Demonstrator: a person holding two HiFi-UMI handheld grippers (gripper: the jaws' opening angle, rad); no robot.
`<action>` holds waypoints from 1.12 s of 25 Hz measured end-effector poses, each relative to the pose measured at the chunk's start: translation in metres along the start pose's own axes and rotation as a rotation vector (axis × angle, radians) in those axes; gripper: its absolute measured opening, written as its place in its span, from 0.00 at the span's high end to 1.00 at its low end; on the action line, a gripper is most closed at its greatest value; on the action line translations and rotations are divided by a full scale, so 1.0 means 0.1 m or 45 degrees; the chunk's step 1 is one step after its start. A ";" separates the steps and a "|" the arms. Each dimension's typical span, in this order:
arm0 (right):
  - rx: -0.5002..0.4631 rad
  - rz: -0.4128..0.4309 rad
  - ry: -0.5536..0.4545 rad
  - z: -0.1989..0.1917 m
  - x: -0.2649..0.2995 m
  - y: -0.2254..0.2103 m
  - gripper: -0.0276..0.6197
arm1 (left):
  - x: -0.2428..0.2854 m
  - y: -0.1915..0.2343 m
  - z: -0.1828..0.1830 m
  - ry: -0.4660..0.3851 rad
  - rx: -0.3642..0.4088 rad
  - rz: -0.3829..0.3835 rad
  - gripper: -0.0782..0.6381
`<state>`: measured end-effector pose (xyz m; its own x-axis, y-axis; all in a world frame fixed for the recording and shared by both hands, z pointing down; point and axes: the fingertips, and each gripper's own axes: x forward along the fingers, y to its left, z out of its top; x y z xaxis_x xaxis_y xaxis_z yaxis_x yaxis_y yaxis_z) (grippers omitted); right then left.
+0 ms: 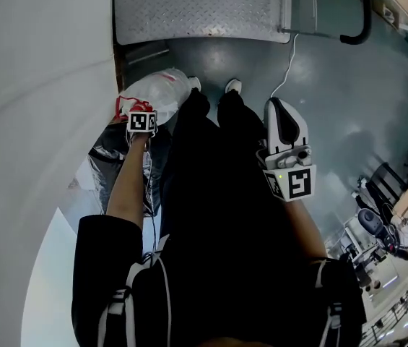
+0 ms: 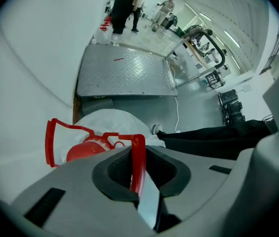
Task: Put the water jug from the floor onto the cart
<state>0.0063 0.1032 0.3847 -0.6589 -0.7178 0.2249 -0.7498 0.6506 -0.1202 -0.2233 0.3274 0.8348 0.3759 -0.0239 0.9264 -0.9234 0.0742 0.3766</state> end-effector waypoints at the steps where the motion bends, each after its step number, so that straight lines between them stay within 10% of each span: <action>1: 0.005 -0.014 -0.006 0.00 -0.03 -0.03 0.93 | -0.01 -0.08 0.05 -0.009 0.028 -0.005 0.81; 16: 0.028 -0.176 -0.132 0.26 -0.29 -0.59 0.93 | -0.26 -0.33 0.60 -0.034 0.099 0.012 0.81; 28: 0.084 -0.010 -0.194 0.60 0.33 -1.32 0.93 | -0.43 -0.63 1.28 -0.013 0.025 0.048 0.81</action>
<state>0.0799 -0.0216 0.3504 -0.6504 -0.7556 0.0774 -0.7542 0.6305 -0.1833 -0.1913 0.1960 0.7716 0.3400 -0.0317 0.9399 -0.9383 0.0556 0.3413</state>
